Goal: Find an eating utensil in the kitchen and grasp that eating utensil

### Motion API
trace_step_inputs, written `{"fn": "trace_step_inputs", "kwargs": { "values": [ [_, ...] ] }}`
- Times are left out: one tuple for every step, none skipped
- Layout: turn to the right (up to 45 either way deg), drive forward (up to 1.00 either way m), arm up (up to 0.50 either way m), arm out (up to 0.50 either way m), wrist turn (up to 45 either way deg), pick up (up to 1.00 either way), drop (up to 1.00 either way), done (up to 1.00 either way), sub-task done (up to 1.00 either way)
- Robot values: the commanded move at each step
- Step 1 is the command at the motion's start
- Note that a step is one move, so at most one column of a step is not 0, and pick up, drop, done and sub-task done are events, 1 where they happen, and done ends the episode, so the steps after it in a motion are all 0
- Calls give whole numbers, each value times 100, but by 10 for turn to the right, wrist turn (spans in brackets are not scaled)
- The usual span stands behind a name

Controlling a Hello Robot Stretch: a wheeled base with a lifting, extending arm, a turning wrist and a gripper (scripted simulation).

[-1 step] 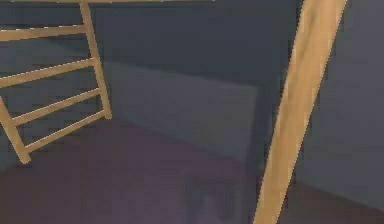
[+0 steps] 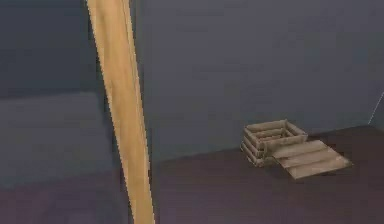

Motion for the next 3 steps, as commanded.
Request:
{"fn": "trace_step_inputs", "kwargs": {
  "values": [
    [450, 0, 0, 0, 0, 0, 0, 0, 0],
    [450, 0, 0, 0, 0, 0, 0, 0, 0],
    [90, 0, 0, 0, 0, 0, 0, 0, 0]
  ]
}}
